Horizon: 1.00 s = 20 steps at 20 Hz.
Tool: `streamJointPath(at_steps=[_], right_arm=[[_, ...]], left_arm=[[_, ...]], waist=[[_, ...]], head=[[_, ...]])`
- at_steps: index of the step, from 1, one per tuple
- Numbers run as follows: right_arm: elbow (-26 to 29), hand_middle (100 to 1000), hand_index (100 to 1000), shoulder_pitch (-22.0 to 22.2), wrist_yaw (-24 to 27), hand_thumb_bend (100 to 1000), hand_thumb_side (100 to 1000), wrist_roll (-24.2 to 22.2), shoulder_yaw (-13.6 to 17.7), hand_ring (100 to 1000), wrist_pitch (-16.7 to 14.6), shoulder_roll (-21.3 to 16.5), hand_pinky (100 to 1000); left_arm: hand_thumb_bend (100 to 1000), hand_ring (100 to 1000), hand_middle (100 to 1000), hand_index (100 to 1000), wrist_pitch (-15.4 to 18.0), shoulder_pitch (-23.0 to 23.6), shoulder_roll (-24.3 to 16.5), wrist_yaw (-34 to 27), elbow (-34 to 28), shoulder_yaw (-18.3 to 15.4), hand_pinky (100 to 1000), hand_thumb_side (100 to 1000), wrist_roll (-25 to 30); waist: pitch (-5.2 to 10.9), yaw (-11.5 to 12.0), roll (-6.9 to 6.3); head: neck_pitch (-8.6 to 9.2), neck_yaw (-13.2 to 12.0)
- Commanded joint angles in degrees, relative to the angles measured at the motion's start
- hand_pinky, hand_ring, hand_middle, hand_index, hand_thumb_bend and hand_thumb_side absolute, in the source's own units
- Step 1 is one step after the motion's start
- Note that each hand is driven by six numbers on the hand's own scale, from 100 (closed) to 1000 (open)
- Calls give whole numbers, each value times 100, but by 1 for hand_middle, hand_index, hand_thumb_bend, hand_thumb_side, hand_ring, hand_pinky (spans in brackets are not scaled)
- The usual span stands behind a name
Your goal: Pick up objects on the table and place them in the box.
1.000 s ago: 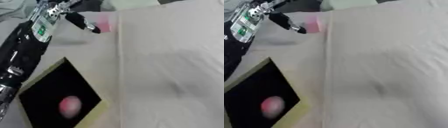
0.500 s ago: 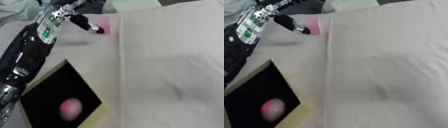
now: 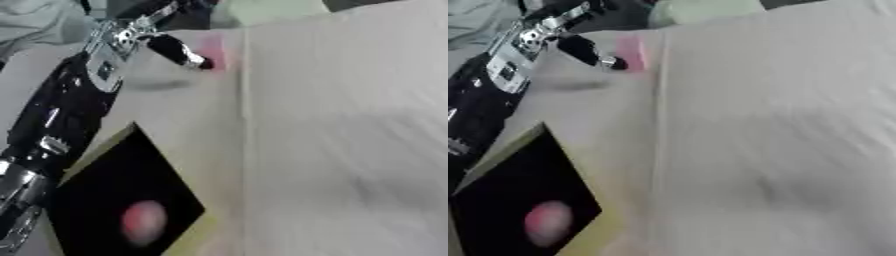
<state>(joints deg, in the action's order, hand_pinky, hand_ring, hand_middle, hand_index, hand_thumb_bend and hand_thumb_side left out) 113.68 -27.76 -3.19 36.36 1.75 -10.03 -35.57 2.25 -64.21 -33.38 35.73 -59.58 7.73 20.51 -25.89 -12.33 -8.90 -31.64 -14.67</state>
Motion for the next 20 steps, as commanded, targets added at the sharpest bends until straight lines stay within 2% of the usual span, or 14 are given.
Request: streamJointPath(at_steps=[1,3,5,12,13,20], right_arm=[[91,648,777,-65,20,483,955,24,37,748,12,-120,780],[91,648,777,-63,14,487,953,27,29,748,23,-119,780],[91,647,777,-70,9,490,952,26,23,748,31,-119,781],[91,647,777,-78,-1,491,952,21,14,748,38,-122,781],[91,646,776,-77,-2,502,948,23,15,748,44,-120,781],[91,645,775,-96,-14,504,947,54,11,748,78,-112,780]], left_arm=[[699,909,886,919,78,-79,-245,-103,-67,-83,886,202,54],[656,907,885,919,94,-70,-245,-177,-62,-97,886,128,106],[618,904,887,919,84,-63,-249,-259,-60,-118,883,100,116],[605,904,886,919,41,-56,-257,-428,-45,-125,883,100,70],[487,864,821,880,45,-58,-238,-448,-42,-132,845,100,77],[399,833,797,865,-54,-69,-250,-675,60,-146,811,100,94]], waist=[[88,-15,18],[52,-25,-5],[22,-34,-23],[-5,-44,-37],[-24,-59,-37],[-69,-128,-41]], head=[[77,-38],[77,-45],[85,-54],[91,-63],[95,-106],[153,-273]])
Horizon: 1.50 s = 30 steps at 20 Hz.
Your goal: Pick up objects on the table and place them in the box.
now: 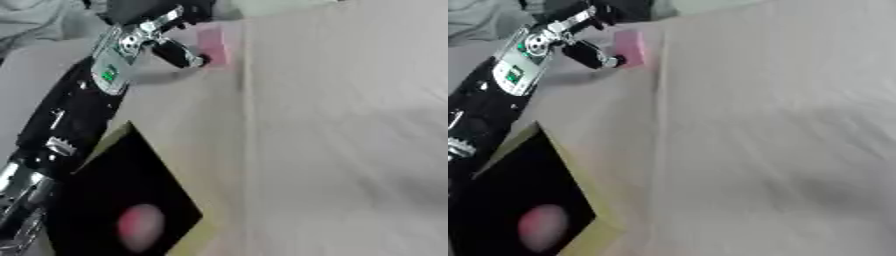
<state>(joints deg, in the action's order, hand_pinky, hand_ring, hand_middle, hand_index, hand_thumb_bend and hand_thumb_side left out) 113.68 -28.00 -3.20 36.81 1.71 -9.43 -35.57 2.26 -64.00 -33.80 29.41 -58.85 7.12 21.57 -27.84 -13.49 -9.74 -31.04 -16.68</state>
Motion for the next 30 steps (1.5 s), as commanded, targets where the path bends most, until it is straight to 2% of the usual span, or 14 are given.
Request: streamJointPath(at_steps=[1,6,16,18,19,23,25,30], right_arm=[[91,645,775,-77,-12,505,947,10,13,748,16,-110,780],[91,643,775,-108,-3,509,946,7,3,747,10,-99,780],[91,640,774,-113,-10,524,941,3,4,747,13,-96,780],[91,640,774,-108,-13,527,940,4,7,747,16,-96,780],[91,639,773,-101,-17,531,938,5,8,747,20,-96,780],[91,639,773,-75,-32,534,938,8,11,748,33,-95,781],[91,639,773,-70,-35,535,937,12,14,748,34,-93,781],[91,639,773,-62,-37,537,934,17,18,748,38,-80,781]], left_arm=[[373,855,812,873,-77,-88,-212,-27,9,-90,815,100,-12],[337,862,835,881,-154,-98,-223,113,129,-140,820,100,-8],[377,844,830,888,-134,-104,-189,188,151,-132,813,103,-26],[364,805,785,873,-132,-104,-179,176,155,-132,784,106,-23],[349,741,726,844,-126,-102,-173,157,153,-130,741,105,-17],[334,650,641,791,-91,-85,-170,22,125,-109,672,109,42],[336,636,627,782,-92,-83,-174,-19,115,-107,663,109,56],[274,625,624,779,27,-77,-170,-113,81,-90,658,101,84]], waist=[[123,-23,40],[87,-99,13],[-18,-152,-21],[-39,-157,-25],[-49,-156,-27],[-69,-145,-31],[-71,-145,-29],[-66,-160,-27]], head=[[104,-89],[160,-179],[204,-232],[198,-242],[190,-244],[158,-243],[163,-251],[181,-272]])
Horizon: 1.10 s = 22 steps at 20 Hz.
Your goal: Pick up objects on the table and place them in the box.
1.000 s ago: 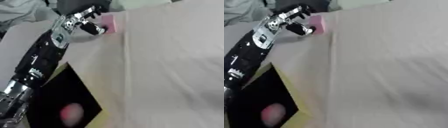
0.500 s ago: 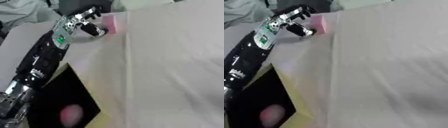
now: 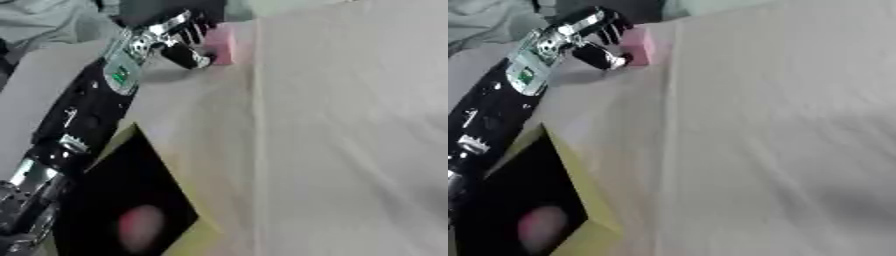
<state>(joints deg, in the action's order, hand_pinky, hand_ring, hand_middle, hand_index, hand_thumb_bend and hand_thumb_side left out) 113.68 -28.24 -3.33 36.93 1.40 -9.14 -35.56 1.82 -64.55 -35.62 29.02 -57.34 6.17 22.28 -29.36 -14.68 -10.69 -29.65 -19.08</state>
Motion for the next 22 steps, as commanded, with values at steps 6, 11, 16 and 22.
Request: streamJointPath(at_steps=[6,11,16,22], right_arm=[[91,638,772,-10,-18,541,932,29,59,745,24,-69,780],[91,638,771,-5,-14,542,934,46,65,744,27,-66,780],[91,639,771,16,-10,541,936,54,79,744,31,-65,780],[91,640,771,69,5,533,941,61,94,744,44,-47,779]], left_arm=[[307,545,539,706,143,15,3,-110,-60,9,616,100,16],[322,469,453,628,130,22,-2,-36,-74,-2,594,100,-180],[326,371,329,509,108,57,-27,73,-141,10,520,100,-500],[290,273,218,403,96,121,-87,149,-394,101,439,100,-814]], waist=[[88,-35,64],[95,-26,77],[133,8,106],[250,104,160]], head=[[30,-25],[31,-29],[-1,-23],[-86,8]])
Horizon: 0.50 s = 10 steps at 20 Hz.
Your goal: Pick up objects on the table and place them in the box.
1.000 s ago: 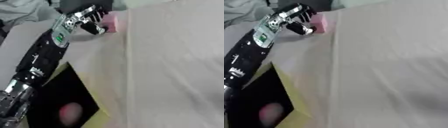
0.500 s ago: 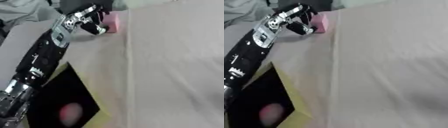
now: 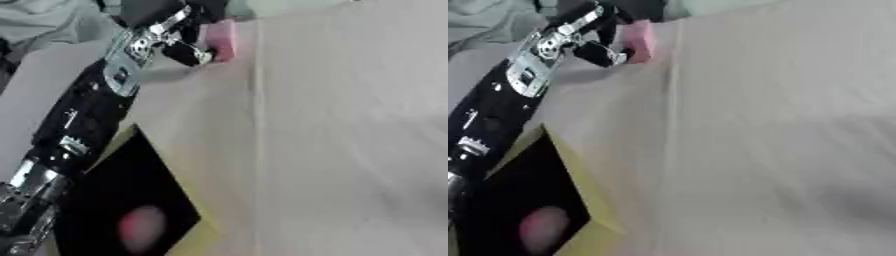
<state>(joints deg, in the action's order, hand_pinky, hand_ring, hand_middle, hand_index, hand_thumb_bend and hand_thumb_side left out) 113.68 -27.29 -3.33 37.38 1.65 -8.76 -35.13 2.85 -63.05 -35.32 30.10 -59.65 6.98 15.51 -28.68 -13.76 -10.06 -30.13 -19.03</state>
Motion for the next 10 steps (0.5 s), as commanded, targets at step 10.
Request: streamJointPath(at_steps=[10], right_arm=[[91,643,770,143,23,515,952,60,122,743,29,-75,778]], left_arm=[[281,272,218,398,56,279,-378,33,-873,322,424,100,-94]], waist=[[502,268,219]], head=[[-289,125]])
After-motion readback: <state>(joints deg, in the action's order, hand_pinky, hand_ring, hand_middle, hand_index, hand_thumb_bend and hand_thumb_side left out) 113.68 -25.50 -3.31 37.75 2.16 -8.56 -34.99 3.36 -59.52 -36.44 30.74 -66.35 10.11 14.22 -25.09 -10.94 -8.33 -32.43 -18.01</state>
